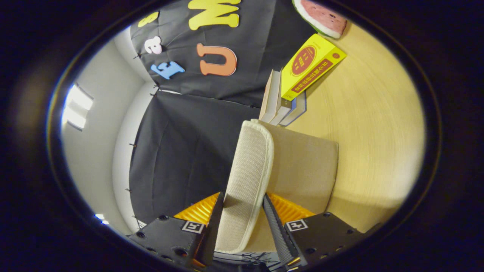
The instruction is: Open the storage box then place both shoes into the box .Put the left shoe in first, then the right shoe, with the right side of both shoes facing outward in a uniform manner.
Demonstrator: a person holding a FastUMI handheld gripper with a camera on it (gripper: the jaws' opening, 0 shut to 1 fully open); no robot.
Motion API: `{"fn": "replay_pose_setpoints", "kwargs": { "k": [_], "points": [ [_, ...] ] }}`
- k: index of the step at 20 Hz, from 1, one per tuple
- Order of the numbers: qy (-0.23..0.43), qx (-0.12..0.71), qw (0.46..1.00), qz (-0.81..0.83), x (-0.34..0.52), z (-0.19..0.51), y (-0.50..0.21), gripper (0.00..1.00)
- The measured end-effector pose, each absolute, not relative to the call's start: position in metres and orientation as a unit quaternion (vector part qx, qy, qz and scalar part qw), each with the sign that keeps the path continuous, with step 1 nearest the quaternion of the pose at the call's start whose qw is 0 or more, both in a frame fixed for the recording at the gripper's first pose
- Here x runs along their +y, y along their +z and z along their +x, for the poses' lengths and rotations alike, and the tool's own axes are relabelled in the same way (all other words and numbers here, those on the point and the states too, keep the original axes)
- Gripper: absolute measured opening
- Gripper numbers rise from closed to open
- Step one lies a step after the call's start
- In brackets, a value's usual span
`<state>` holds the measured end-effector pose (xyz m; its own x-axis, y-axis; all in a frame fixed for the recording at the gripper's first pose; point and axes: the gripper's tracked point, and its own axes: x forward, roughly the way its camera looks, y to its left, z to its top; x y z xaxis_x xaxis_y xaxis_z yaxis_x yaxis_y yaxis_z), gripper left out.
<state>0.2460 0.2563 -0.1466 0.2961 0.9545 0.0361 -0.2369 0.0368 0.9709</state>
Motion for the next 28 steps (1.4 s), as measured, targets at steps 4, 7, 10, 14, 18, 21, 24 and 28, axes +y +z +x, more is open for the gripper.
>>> {"fn": "replay_pose_setpoints", "kwargs": {
  "k": [4,7,10,14,18,21,24,28],
  "points": [
    [0.466,0.350,0.633,0.510,0.238,0.247,-0.145,0.39],
    [0.466,0.353,0.638,0.502,0.237,0.243,-0.144,0.23],
    [0.477,0.334,0.623,0.523,0.238,0.239,-0.117,0.13],
    [0.485,0.322,0.642,0.499,0.228,0.229,-0.086,0.05],
    [0.478,0.310,0.671,0.474,0.241,0.224,-0.051,0.06],
    [0.471,0.298,0.695,0.455,0.257,0.221,-0.023,0.06],
    [0.470,0.283,0.715,0.433,0.282,0.219,0.009,0.06],
    [0.470,0.264,0.737,0.407,0.325,0.217,0.048,0.06]
  ]
}}
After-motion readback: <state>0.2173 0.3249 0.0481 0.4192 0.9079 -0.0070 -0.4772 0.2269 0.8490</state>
